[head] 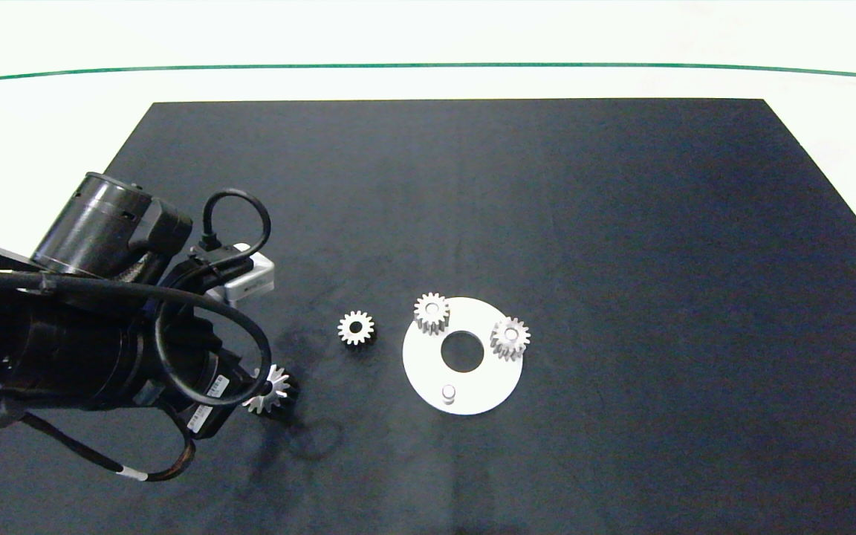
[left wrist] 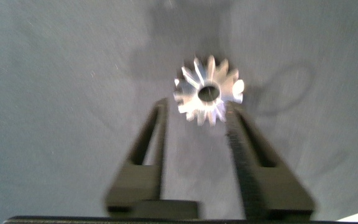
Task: Remove an incorrectly installed larger gear and replace it with the correct smaller gear
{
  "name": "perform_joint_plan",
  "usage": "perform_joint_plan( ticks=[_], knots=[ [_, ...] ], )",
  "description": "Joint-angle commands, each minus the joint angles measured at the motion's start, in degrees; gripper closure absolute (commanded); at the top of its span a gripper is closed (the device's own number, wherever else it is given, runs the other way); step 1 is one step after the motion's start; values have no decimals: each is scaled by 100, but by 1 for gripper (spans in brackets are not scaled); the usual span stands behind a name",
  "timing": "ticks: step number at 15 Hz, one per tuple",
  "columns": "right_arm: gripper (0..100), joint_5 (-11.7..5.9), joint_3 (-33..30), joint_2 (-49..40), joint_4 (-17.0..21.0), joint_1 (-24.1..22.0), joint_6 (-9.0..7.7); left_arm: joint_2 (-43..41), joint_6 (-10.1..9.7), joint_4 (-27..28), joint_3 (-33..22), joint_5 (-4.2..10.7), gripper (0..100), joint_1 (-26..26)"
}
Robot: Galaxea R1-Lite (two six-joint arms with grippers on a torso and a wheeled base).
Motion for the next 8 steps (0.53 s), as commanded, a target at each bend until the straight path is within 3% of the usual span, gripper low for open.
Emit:
perform_joint_plan(
  ticks=[1, 4, 6, 8],
  knots=[
    [0, 7, 23, 16, 28, 1, -5, 7, -553, -532, 177, 63, 0, -372],
    [0, -1, 49, 16, 19, 1, -5, 112, -887, -1191, 414, 89, 0, -530],
    [0, -10, 75, -2, 28, 1, -5, 235, -1247, -1349, 397, 89, 0, -636],
    [0, -10, 93, 7, 19, -8, -5, 341, -1274, -1499, 405, 89, 0, -636]
  ],
)
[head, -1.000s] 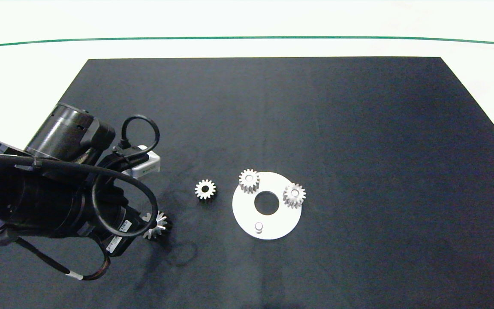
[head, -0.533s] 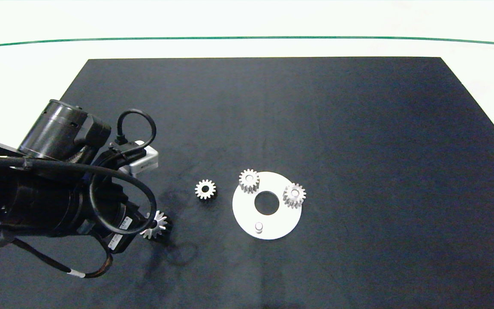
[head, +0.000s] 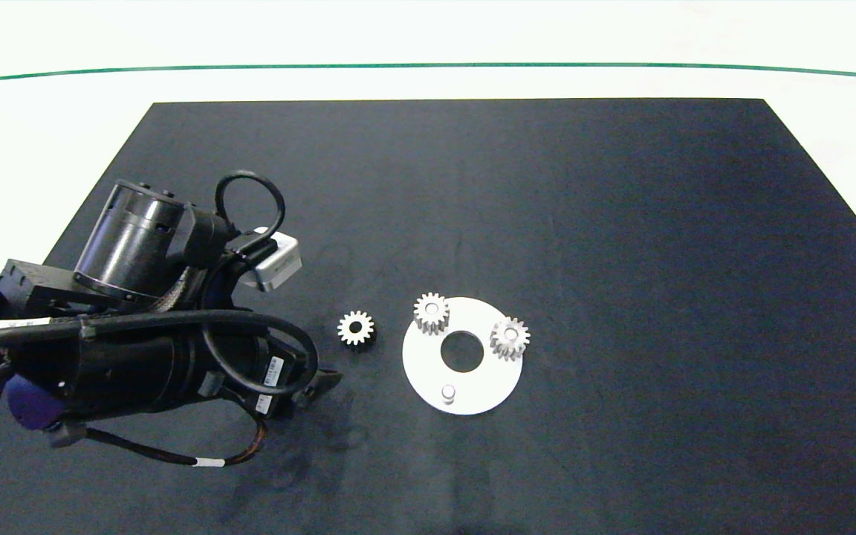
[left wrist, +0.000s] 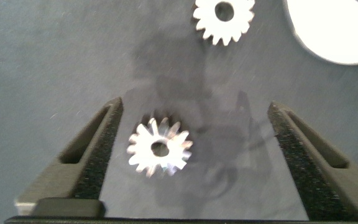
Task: Remove an incorrectly installed larger gear and replace it with the correct smaller gear
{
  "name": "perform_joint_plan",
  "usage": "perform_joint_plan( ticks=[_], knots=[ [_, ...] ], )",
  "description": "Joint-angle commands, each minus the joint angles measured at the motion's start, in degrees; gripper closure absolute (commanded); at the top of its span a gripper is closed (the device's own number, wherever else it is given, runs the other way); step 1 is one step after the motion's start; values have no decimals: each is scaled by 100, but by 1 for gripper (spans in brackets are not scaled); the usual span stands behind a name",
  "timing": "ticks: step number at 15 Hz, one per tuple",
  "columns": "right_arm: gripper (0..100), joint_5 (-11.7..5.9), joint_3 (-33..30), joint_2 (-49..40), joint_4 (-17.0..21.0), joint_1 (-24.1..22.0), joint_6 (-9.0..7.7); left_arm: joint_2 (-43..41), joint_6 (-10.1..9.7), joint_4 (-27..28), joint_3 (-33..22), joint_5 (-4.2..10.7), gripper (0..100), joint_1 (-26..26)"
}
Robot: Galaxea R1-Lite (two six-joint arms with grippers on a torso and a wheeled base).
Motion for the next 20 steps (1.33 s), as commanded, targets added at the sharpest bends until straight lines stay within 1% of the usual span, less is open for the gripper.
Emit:
perform_joint_plan(
  ticks=[1, 3, 4, 7, 12, 13, 14, 15, 16, 17, 18, 20],
  knots=[
    [0, 8, 11, 13, 14, -5, -3, 264, -30, -207, -5, 5, 0, -7],
    [0, 8, 11, 5, 14, -5, -3, 405, -30, -427, -31, 5, 0, 10],
    [0, 8, 11, 5, 14, -5, -3, 484, -39, -664, -5, 5, 0, 19],
    [0, 8, 11, -4, 14, -5, -3, 660, -92, -1016, 4, 49, 0, -7],
    [0, 8, 2, -4, 14, -5, -3, 809, -83, -1367, 13, 66, 0, -60],
    [0, 8, 2, -4, 14, -5, -3, 827, -74, -1403, 13, 163, 0, -104],
    [0, 8, -6, -4, 14, -5, -3, 923, -66, -1464, 22, 321, 0, -113],
    [0, 8, 2, 5, 14, -5, -3, 985, -57, -1587, 39, 418, 0, -130],
    [0, -1, 2, 5, 14, -5, -3, 994, -57, -1657, 57, 418, 0, -157],
    [0, 8, -6, 5, 14, -5, -3, 1020, 5, -1824, 101, 427, 0, -218],
    [0, 8, -6, -4, 14, -5, -3, 1055, 40, -1842, 127, 444, 0, -253],
    [0, 8, -6, -4, 14, -5, -3, 1073, 66, -1860, 162, 532, 0, -289]
  ],
)
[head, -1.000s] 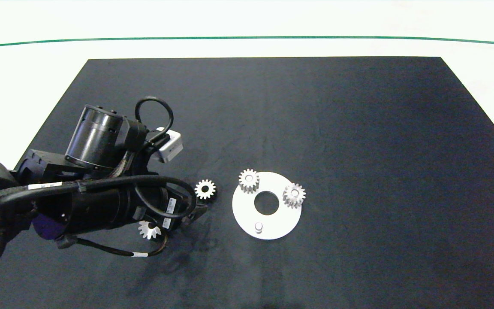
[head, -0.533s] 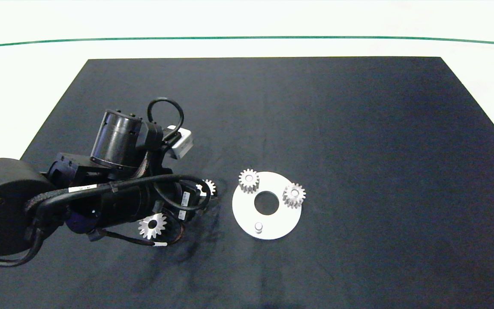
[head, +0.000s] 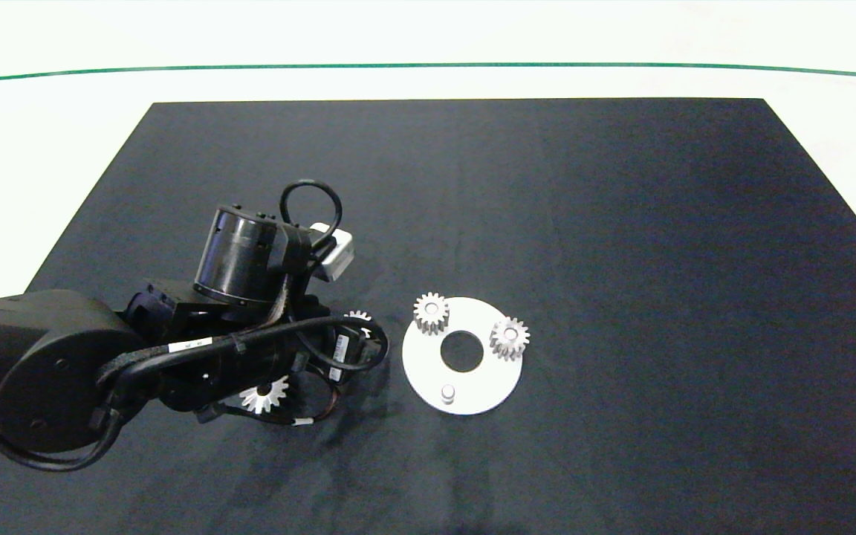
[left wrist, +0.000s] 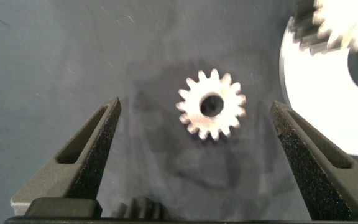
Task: Remove an incorrectly installed larger gear and replace it with the correct smaller gear
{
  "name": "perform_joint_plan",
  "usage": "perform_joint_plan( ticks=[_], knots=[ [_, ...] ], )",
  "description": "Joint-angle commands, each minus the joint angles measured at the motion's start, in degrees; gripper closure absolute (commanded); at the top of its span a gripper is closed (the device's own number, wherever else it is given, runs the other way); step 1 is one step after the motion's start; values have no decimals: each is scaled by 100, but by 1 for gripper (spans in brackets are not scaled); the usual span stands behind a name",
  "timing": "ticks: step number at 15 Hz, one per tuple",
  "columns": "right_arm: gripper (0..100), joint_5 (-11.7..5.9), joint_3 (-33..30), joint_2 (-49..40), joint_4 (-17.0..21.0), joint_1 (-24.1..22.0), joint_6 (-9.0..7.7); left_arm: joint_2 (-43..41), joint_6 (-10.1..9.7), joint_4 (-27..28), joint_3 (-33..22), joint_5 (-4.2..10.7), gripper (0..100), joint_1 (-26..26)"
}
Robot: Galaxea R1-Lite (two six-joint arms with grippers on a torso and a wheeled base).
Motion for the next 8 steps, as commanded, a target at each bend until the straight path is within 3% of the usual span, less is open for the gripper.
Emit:
perform_joint_plan(
  ticks=[1, 4, 8],
  knots=[
    [0, 9, 1, -2, 19, 1, -5, 74, 49, -28, 64, 56, 0, -45],
    [0, 0, 1, -10, 19, 1, 3, 83, 233, -89, 108, 153, 0, -45],
    [0, 0, -8, -28, 19, 1, -5, 206, 242, -370, 170, 249, 0, -97]
  ],
)
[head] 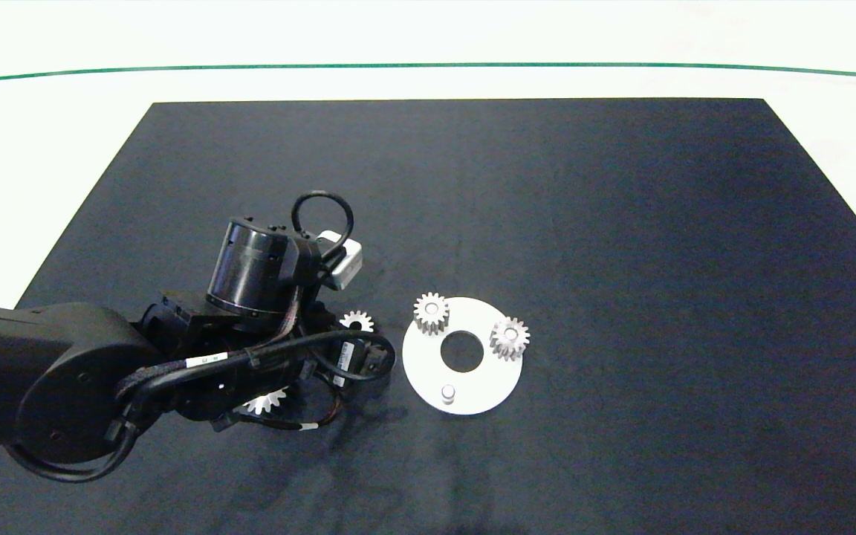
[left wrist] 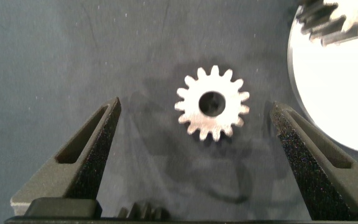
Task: Remove an incorrectly installed larger gear and replace it with the correct smaller gear
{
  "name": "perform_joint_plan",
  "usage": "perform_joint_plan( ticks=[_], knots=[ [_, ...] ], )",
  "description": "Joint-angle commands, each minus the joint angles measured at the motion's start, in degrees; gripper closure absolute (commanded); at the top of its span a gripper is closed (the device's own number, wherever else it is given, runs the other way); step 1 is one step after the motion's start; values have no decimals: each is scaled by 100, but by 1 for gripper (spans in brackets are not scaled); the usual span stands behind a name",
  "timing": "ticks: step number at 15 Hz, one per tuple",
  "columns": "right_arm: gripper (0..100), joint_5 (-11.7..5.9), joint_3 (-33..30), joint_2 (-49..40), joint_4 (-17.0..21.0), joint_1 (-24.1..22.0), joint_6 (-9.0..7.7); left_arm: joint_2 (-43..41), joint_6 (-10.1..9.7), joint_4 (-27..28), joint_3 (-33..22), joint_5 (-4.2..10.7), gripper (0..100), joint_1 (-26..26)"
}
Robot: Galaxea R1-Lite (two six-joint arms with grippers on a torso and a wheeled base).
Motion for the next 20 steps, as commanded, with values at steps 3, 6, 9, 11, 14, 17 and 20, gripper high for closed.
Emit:
perform_joint_plan(
  ticks=[3, 6, 9, 11, 14, 17, 20],
  knots=[
    [0, 5, 1, -37, 19, 3, 3, 146, 11, -179, 86, 103, 5, -80],
    [0, 5, 1, -37, 19, 3, 3, 146, 11, -188, 95, 111, 11, -97],
    [0, 5, 1, -37, 19, 3, 3, 146, 90, -337, 86, 111, 17, -97],
    [0, 5, 1, -37, 19, 3, 3, 190, 108, -460, 86, 111, 22, -89],
    [0, 5, 1, -37, 19, 3, 3, 225, 108, -469, 130, 182, 28, -97],
    [0, 5, 1, -46, 19, 3, 3, 225, 116, -469, 121, 182, 34, -97],
    [0, -3, 10, -46, 19, -5, 3, 233, 134, -530, 130, 182, 40, -97]
  ],
)
